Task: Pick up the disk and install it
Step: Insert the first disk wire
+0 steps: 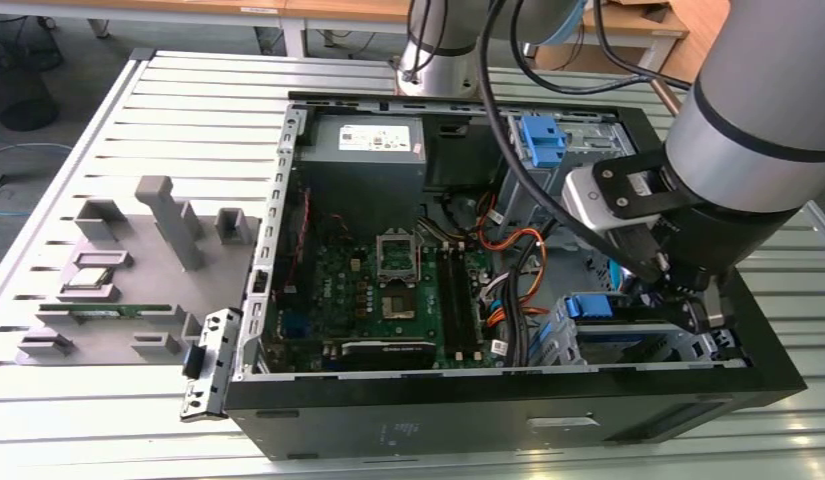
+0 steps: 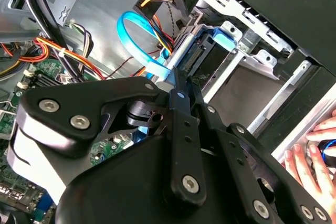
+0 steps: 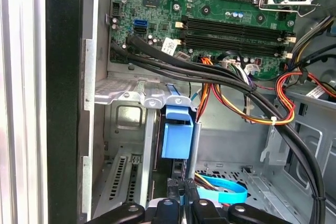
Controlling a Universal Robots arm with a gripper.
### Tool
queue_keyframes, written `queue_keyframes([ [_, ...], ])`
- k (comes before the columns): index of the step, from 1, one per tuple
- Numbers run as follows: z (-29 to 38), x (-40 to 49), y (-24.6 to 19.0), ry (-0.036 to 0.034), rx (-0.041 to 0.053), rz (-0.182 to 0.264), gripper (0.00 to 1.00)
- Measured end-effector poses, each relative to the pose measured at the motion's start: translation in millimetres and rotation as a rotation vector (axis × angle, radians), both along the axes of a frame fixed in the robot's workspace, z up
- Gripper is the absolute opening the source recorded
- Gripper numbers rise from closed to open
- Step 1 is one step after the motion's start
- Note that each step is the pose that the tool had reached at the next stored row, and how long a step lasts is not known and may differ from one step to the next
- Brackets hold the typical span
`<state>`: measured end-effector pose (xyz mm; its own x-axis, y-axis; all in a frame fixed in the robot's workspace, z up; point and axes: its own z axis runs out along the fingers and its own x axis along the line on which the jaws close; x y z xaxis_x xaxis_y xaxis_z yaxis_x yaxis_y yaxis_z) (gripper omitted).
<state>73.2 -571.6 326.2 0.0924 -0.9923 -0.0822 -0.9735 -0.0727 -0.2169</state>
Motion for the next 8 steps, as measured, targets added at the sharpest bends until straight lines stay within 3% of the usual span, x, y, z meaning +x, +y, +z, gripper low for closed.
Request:
queue_keyframes([
  [8,-2.3,0.0,0.0,0.0001,-0.0008,0.000,0.16],
])
